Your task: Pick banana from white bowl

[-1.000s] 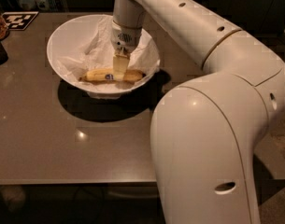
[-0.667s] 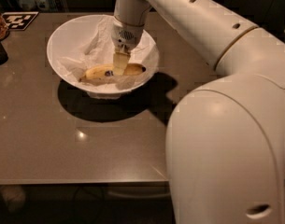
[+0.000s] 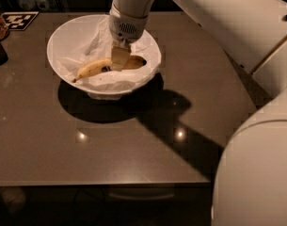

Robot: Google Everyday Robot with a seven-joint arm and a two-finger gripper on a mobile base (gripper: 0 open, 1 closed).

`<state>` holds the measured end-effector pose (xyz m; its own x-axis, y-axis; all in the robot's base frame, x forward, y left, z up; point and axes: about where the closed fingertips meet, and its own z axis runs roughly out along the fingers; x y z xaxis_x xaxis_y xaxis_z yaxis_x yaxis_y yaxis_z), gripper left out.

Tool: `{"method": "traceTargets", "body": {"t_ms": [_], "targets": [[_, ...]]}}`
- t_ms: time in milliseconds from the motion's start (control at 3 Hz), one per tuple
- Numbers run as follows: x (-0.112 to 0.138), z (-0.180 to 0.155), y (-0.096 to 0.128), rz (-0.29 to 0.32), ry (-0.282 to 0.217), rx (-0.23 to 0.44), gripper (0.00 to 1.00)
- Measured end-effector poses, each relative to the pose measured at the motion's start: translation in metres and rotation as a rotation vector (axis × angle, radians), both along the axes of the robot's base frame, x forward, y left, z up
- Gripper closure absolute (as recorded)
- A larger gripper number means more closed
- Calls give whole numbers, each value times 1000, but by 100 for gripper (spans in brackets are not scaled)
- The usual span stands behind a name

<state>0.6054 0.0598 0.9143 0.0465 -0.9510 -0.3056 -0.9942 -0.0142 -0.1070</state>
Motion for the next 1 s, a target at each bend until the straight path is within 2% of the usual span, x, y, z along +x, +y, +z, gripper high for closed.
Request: {"method": "traceTargets", "body": {"t_ms": [333, 1000], "targets": [[-19, 21, 0, 37, -47, 16, 100], [-71, 56, -13, 155, -147, 104, 100]]}}
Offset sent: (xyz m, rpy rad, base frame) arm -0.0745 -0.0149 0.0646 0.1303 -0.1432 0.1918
